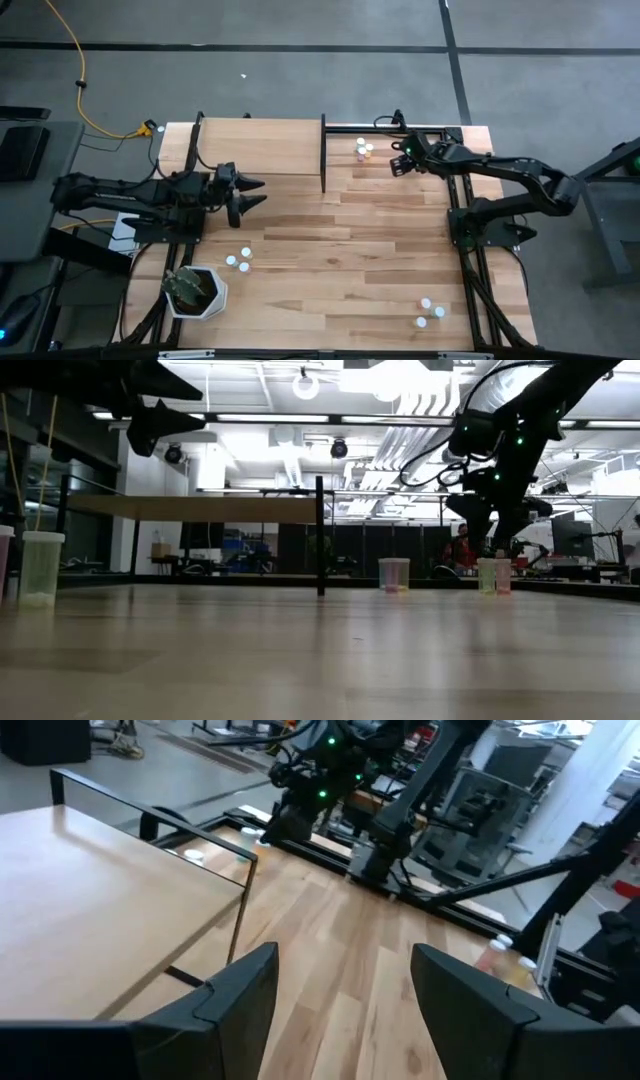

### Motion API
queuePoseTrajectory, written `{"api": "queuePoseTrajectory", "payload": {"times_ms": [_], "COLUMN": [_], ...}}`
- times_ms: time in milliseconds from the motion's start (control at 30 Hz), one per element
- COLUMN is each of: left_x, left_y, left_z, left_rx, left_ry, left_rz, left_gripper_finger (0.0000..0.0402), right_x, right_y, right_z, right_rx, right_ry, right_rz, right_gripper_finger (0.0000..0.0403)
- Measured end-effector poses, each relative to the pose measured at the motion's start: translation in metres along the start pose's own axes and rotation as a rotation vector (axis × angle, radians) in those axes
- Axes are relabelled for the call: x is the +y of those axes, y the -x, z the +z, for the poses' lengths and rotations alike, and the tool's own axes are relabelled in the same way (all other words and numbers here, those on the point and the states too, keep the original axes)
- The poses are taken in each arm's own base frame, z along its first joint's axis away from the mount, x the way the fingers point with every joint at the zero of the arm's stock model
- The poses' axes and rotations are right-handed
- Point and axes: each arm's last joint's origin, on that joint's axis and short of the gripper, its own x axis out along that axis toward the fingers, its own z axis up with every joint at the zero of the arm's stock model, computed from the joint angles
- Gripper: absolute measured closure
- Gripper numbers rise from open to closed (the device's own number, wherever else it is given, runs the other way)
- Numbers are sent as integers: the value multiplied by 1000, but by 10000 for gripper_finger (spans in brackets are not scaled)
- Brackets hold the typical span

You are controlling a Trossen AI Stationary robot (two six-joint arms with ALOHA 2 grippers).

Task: Pick and place medicine bottles onto shelf by color
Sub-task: Put the top right yellow pill bottle on the shelf

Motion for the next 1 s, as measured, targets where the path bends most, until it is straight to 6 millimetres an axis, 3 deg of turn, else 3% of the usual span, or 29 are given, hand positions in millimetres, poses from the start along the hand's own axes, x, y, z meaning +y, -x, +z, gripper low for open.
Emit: {"api": "queuePoseTrajectory", "payload": {"times_ms": [533, 1000], "left_x": [-2, -2], "left_y": [1, 1], "left_z": [-1, -1], "left_rx": [-10, -9], "left_ry": [-25, -25], "left_rz": [24, 25], "left_gripper_finger": [181, 181], "right_x": [6, 9], "right_y": [-23, -26], "right_z": [-5, -4], "right_rx": [55, 43], "right_ry": [7, -6], "right_rz": [-69, -65], "right_gripper_finger": [178, 184]}}
